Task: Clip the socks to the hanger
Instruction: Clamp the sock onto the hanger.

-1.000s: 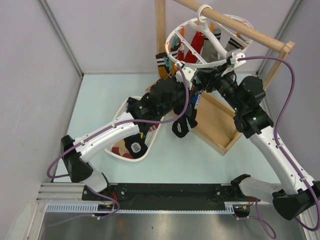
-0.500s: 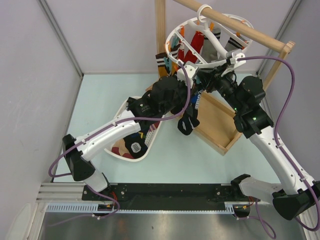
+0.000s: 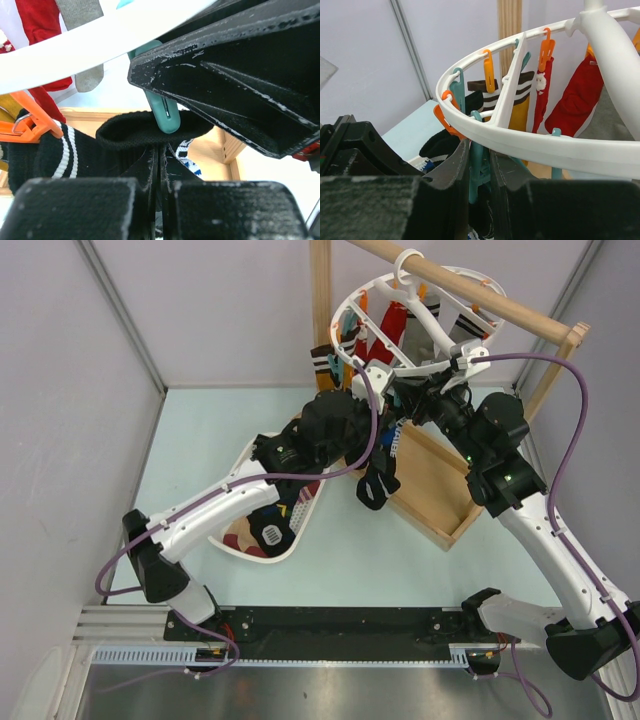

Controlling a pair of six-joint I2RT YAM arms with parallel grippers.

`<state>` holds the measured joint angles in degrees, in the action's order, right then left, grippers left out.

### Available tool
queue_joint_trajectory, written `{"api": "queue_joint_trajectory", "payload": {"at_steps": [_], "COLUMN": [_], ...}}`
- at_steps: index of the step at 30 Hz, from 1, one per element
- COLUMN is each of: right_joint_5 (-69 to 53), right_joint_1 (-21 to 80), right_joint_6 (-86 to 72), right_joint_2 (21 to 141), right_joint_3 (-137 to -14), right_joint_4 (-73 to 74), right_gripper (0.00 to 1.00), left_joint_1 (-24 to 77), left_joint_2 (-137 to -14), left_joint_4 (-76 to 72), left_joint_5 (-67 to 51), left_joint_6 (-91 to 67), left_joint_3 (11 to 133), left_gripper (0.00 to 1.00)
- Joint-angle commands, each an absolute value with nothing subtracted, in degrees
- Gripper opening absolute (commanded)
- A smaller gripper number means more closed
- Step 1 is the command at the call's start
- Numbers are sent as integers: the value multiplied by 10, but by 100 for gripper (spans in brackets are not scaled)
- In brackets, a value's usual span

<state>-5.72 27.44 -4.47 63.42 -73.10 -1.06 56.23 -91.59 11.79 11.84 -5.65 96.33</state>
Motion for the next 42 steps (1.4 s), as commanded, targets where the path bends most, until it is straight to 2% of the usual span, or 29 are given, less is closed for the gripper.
{"api": "queue_joint_trajectory", "payload": {"at_steps": [1,17,19,20,22,23,29,33,42], "right_joint_5": [-43,-49,-47,-47,-47,-49,-52,-62,-44], "right_joint_1": [278,278,278,278,278,278,278,277,268], "right_joint_6": [-35,-58,-60,-60,-61,-62,-61,-58,-11], "right_joint_2": [628,624,624,622,621,621,606,586,521], "right_joint_3": [-748,-748,-748,-748,-748,-748,-748,-748,-748], "right_joint_4": [-12,-16,-16,-16,-16,-16,-11,-3,54], "right_gripper": [0,1,7,19,30,39,66,75,78], "left_joint_1": [561,560,560,560,560,560,555,545,510], "left_joint_2": [-874,-869,-867,-866,-864,-864,-864,-860,-846], "left_joint_4": [97,70,68,67,67,68,65,60,56], "left_joint_5": [112,93,91,91,94,95,101,109,125], "left_joint_6": [-69,-83,-85,-86,-85,-84,-83,-84,-85], "left_joint_3": [979,974,969,967,964,964,958,942,907], "left_gripper": [0,0,0,0,0,0,1,4,9]}}
